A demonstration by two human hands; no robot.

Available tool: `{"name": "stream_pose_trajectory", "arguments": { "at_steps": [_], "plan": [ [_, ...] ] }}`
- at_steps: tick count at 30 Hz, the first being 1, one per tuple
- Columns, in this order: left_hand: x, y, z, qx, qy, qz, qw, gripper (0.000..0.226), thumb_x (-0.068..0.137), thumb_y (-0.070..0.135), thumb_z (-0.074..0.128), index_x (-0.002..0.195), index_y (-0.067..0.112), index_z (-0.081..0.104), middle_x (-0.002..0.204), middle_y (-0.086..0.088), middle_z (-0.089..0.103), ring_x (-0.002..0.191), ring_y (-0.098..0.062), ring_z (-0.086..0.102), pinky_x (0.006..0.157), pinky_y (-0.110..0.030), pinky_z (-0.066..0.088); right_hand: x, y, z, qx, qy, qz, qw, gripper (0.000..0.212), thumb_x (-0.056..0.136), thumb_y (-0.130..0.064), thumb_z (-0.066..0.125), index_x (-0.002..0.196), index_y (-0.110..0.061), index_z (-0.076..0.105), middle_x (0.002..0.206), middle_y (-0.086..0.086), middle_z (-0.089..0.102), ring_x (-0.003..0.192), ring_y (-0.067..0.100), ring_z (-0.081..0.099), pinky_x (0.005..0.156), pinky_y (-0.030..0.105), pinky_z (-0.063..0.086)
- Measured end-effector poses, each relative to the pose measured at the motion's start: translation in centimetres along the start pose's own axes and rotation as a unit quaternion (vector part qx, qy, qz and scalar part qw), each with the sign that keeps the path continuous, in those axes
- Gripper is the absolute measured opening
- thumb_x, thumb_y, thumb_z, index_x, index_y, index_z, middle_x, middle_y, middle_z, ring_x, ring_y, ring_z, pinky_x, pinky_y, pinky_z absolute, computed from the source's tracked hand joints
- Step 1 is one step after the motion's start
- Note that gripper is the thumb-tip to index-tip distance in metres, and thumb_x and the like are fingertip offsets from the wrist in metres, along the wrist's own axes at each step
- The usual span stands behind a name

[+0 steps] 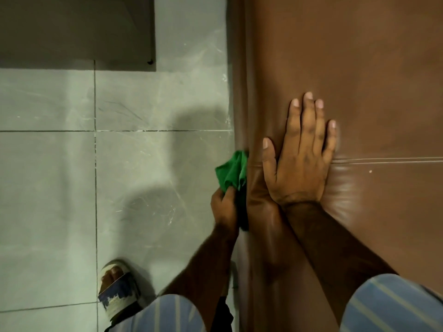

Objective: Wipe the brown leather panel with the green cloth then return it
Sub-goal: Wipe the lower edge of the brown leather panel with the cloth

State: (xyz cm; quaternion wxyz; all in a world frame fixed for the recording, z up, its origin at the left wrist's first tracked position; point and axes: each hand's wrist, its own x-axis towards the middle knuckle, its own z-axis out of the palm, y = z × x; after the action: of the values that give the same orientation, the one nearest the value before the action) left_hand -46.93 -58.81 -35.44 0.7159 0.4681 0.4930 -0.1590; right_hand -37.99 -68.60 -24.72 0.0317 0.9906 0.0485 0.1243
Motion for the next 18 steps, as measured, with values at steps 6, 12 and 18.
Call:
{"name": "stream_pose_trajectory", "arguments": {
  "at_steps": [6, 12, 18],
  "plan": [
    [6.5, 5.5, 2.8, 0.319, 0.011, -0.022, 0.948, 0.035, 0.093, 0.029, 0.06, 0.114, 0.004, 0.072, 0.116, -0.019, 0.074, 0.108, -0.037, 0.07, 0.1, -0.046, 0.057, 0.0, 0.1, 0.2, 0.0, 0.007, -0.001, 1.0, 0.075, 0.113, -0.054, 0.027, 0.172, -0.008, 0.022, 0.18, 0.014, 0.022, 0.169, 0.032, 0.021, 0.136, 0.057, 0.017],
    [7.8, 10.1, 5.7, 0.011, -0.004, 0.06, 0.998, 0.033, 0.084, 0.018, 0.061, 0.111, 0.007, 0.076, 0.109, -0.018, 0.077, 0.104, -0.038, 0.072, 0.096, -0.052, 0.06, -0.1, 0.1, 0.4, 0.007, 0.005, 0.001, 1.0, 0.076, 0.113, -0.056, 0.025, 0.172, -0.009, 0.022, 0.181, 0.013, 0.022, 0.169, 0.031, 0.02, 0.137, 0.055, 0.015],
    [4.2, 1.6, -0.2, 0.271, 0.009, -0.041, 0.962, 0.028, 0.083, 0.024, 0.063, 0.103, 0.009, 0.076, 0.104, -0.017, 0.078, 0.098, -0.035, 0.073, 0.095, -0.049, 0.06, -0.1, 0.1, 0.5, 0.006, -0.003, 0.003, 1.0, 0.078, 0.112, -0.057, 0.027, 0.173, -0.008, 0.022, 0.181, 0.014, 0.021, 0.169, 0.031, 0.02, 0.137, 0.056, 0.015]
  ]
}}
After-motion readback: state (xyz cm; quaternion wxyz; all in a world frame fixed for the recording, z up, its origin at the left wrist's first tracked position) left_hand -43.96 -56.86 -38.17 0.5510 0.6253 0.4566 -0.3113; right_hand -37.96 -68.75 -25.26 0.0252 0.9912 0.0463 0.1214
